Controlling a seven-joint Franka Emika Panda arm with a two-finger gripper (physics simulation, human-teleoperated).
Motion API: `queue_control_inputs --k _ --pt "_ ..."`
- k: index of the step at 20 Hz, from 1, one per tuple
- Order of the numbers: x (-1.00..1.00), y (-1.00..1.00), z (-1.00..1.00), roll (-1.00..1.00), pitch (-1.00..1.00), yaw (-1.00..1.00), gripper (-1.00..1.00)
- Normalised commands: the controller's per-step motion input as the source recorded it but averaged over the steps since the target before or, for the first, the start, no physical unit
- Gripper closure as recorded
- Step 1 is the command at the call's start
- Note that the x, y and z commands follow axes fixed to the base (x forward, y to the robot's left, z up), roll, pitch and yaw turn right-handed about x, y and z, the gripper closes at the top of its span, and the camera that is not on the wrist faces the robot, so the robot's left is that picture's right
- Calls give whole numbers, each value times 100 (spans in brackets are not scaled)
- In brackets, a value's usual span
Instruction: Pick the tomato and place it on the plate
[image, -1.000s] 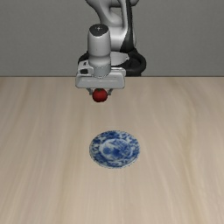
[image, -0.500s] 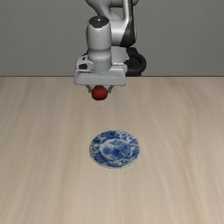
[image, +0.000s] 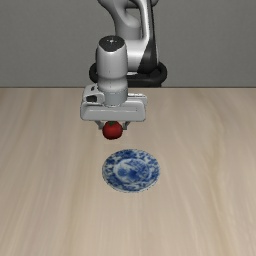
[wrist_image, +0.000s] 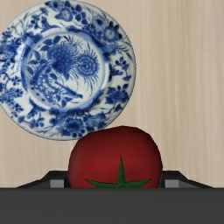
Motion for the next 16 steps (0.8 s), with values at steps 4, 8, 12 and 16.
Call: queue_control_inputs --k 4,8,12,16 --pt "100 0 0 0 0 0 100" --pt "50 50 0 0 0 0 100" --pt "0 50 0 0 0 0 -100" --pt "0 0 0 0 0 0 -100"
